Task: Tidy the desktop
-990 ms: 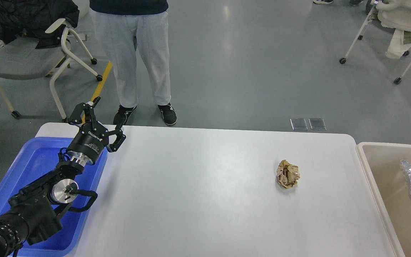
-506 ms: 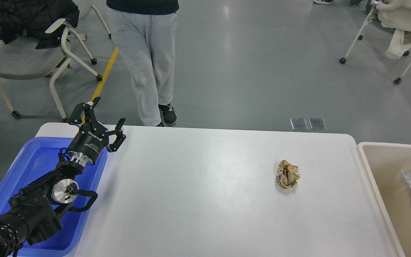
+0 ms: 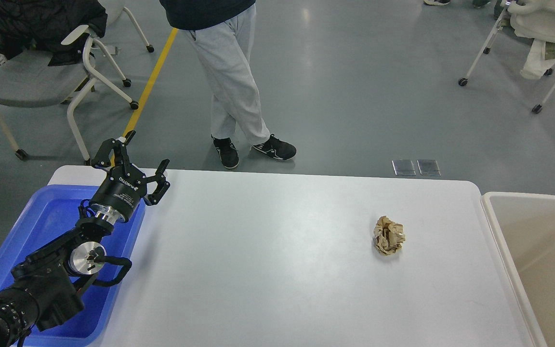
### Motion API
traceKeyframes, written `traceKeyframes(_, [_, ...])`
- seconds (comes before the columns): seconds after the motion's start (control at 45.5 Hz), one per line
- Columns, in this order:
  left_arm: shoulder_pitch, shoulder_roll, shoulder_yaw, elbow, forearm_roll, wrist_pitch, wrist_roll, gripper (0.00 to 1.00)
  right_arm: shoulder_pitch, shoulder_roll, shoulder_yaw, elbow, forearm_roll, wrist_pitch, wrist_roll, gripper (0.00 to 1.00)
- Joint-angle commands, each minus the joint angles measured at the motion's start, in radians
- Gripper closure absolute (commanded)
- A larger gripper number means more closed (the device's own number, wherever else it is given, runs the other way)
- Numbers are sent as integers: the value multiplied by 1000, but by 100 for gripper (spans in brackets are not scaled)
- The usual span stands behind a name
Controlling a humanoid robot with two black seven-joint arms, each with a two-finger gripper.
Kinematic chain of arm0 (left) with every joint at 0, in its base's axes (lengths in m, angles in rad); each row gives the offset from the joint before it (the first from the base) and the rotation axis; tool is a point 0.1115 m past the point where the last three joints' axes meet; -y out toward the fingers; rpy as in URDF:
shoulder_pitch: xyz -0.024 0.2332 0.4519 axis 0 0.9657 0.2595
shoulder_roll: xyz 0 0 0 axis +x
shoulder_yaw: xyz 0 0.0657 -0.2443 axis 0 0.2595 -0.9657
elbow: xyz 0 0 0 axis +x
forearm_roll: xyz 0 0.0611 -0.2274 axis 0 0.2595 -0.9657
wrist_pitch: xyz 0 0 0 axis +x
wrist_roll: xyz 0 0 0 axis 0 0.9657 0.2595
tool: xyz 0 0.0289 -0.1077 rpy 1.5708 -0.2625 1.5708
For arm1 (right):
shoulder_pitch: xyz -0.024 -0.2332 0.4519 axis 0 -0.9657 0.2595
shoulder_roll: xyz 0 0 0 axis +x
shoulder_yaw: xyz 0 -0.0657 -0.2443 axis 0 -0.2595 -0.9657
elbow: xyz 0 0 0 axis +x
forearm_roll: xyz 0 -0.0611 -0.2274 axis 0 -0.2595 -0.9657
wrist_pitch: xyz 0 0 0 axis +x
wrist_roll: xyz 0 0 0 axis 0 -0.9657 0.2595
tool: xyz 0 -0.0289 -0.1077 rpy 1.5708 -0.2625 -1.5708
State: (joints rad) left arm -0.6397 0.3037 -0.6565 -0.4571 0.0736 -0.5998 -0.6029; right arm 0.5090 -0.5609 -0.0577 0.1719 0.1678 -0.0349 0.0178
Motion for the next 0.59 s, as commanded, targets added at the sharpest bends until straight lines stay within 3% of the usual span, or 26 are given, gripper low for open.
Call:
traceKeyframes(0.0, [0, 0, 0, 0, 0, 0, 0, 0, 49, -31, -1, 1, -8, -2, -1, 1])
traceKeyframes(0.242, [-1, 0, 0, 0, 0, 0, 0, 0, 154, -116, 42, 12, -5, -3, -1, 1])
traceKeyframes(0.462, [-1, 0, 0, 0, 0, 0, 0, 0, 278, -171, 205, 23, 2, 10, -10, 0])
traceKeyframes(0.572, [-1, 0, 2, 0, 0, 0, 0, 0, 307, -208, 295, 107, 2, 12, -10, 0])
